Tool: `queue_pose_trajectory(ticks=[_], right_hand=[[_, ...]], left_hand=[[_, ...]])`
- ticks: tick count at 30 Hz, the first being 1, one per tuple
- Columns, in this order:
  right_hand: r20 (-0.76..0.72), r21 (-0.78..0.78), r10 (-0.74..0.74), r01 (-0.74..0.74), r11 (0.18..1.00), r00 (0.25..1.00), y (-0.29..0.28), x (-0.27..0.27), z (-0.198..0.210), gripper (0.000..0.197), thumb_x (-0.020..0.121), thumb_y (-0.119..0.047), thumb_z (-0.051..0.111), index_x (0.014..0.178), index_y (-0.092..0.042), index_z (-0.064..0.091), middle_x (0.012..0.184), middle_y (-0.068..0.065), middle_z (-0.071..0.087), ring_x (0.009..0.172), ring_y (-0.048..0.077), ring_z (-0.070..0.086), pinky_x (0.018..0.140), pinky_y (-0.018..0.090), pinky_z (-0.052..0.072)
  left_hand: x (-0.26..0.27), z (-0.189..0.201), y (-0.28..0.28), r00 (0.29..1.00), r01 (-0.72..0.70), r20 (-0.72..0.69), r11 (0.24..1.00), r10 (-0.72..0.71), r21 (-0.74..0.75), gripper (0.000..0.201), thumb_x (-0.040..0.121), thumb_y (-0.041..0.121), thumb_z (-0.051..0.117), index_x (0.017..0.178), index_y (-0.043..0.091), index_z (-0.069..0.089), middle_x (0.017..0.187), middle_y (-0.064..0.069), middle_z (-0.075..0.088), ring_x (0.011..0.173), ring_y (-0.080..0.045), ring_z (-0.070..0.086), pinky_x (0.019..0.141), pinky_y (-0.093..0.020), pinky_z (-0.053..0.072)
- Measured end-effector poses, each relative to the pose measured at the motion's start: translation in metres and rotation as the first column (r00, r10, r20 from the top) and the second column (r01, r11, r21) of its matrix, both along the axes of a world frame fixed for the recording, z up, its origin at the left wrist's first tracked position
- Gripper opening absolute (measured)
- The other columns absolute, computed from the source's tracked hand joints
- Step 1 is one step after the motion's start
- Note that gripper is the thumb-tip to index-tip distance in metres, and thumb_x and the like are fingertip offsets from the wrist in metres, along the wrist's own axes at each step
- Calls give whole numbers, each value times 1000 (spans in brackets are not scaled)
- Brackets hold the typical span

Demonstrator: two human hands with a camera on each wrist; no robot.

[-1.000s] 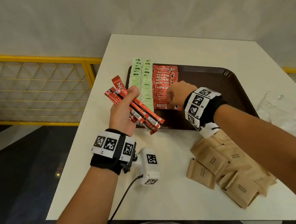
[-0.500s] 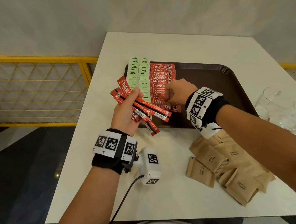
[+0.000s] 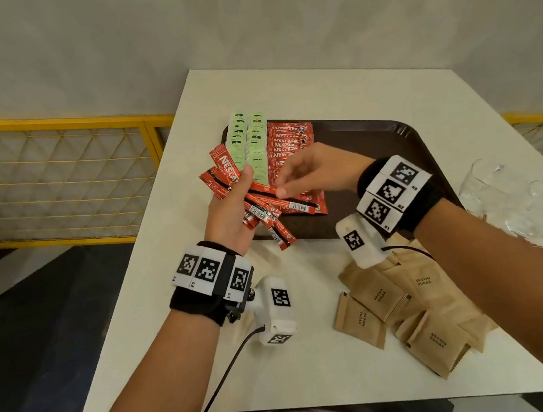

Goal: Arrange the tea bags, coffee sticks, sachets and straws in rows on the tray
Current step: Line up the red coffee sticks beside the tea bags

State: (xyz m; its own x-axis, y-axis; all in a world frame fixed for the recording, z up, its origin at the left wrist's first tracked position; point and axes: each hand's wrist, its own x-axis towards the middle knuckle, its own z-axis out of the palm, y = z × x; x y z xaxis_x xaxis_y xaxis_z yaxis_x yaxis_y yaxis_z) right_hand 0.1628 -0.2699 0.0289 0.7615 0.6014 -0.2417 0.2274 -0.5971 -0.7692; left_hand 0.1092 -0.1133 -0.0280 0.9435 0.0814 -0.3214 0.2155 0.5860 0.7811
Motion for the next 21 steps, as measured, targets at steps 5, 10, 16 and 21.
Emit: queue_pose_trajectory(ticks=[5,10,16,21], right_hand=[[111,49,-62,57,997,992,-5,-4,-5,12,83,-16,69,77,-19,60,71,-9,62,58,-5,55,61,11,43],[370,34,-101,95,995,923,-9,-18,-11,15,88,-16,62,83,-19,48,80,-5,62,70,1,57,69,14,43],[420,80,-73,43,996,905,-7,-26,-21,15,80,-8,70,82,-13,56,79,-18,51,72,-17,47,69,3,35],[271,196,-118,66,978,955,-7,-27,-22,20,77,-9,74,84,-20,59,81,-14,56,71,-9,51,72,7,38]], left_hand=[[0,-1,3,996,-83,19,995,84,-49,36,91,27,58,123,10,57,96,-4,71,85,-17,69,79,-35,55],[-2,-7,3,994,-100,-49,990,95,-96,17,90,28,60,98,13,64,66,5,53,49,-2,53,55,-22,50],[-9,1,0,998,45,45,994,-40,-99,43,87,34,58,123,11,56,63,8,58,48,0,57,45,-18,47],[-12,1,-3,996,80,51,988,-74,-131,49,77,14,69,124,6,57,65,2,54,46,-1,49,43,-14,43]])
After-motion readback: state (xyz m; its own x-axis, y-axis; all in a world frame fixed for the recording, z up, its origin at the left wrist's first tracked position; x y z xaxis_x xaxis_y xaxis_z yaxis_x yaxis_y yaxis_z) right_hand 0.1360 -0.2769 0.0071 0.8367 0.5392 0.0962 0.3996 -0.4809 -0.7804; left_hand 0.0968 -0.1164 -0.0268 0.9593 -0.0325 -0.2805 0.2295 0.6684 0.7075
